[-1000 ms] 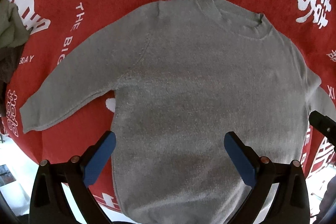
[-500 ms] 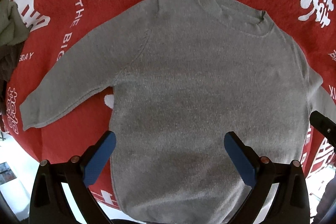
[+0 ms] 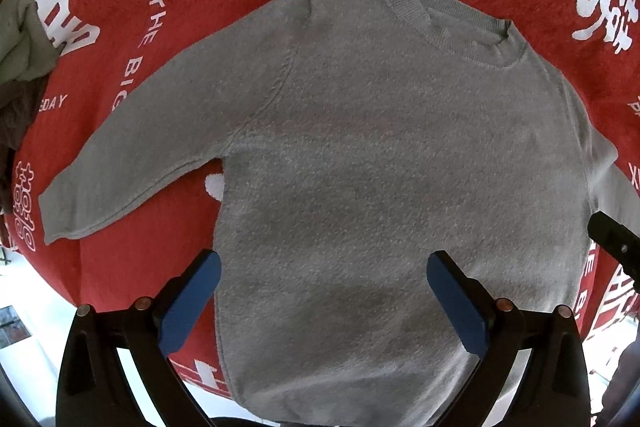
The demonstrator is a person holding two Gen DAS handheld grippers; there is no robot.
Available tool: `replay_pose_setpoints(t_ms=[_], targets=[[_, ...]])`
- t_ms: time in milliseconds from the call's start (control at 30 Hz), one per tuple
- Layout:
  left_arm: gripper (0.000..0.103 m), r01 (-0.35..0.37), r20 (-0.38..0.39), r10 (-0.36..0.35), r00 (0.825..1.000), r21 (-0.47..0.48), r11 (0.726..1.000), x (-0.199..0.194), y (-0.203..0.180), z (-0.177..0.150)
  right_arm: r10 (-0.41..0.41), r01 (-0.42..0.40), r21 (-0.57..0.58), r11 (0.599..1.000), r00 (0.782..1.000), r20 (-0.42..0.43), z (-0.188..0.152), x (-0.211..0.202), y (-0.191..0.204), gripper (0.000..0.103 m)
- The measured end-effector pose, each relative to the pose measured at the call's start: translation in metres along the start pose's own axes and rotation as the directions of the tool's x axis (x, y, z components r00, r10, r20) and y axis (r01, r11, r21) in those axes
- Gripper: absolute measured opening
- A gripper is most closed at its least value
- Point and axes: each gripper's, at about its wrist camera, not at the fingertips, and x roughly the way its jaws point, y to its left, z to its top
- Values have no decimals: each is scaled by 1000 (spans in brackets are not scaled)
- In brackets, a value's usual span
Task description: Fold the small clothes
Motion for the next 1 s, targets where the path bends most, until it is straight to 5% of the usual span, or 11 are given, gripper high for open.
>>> replay_pose_setpoints(t_ms=[1000], targets=[[103,28,-3,-28,1000,-23,999,8,21,-4,-9,10,-47,999,1000,11,-4,0,15,103]])
